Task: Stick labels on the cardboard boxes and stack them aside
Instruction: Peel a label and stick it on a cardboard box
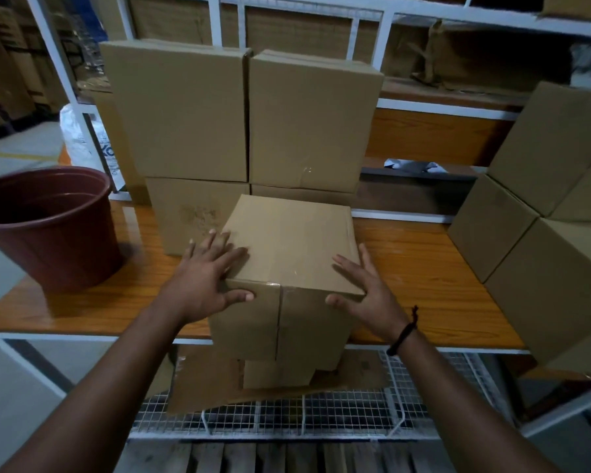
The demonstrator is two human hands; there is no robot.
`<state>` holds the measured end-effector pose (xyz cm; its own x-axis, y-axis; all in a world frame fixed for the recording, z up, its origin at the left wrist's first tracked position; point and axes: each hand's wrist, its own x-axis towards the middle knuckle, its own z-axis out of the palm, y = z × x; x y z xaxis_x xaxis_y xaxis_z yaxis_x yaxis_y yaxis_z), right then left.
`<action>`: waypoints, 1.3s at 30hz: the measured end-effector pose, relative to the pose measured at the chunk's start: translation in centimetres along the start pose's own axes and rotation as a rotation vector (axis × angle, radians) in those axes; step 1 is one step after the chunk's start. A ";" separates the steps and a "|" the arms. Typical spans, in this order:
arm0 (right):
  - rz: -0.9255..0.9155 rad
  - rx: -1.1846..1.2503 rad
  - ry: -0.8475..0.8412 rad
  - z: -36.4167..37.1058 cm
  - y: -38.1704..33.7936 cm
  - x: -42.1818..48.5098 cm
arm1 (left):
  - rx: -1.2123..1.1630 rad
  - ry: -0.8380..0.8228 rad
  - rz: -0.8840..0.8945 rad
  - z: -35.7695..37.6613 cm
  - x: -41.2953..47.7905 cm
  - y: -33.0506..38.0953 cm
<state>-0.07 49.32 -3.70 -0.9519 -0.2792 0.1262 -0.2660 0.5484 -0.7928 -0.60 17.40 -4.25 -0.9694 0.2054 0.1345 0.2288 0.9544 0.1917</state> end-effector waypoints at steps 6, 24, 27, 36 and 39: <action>-0.001 -0.076 0.143 1.4 1.5 -0.2 | 0.009 0.043 0.048 0.5 -0.1 1.8; -0.289 0.029 0.171 1.5 -4.5 3.0 | -0.253 0.163 0.018 -0.9 -0.4 1.6; -0.050 0.086 0.218 1.4 -0.1 3.3 | -0.336 0.187 -0.008 -0.8 -1.1 -0.2; 0.157 0.116 0.071 2.0 1.5 4.2 | -0.441 0.215 -0.011 0.4 -2.0 -1.5; 0.139 0.022 0.086 0.2 -0.1 4.7 | -0.541 0.154 -0.067 2.5 -2.9 -1.8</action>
<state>-4.47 47.78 -3.16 -0.9891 -0.1323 0.0642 -0.1280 0.5591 -0.8192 1.61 15.61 -7.42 -0.9685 0.0753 0.2373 0.2194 0.7087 0.6705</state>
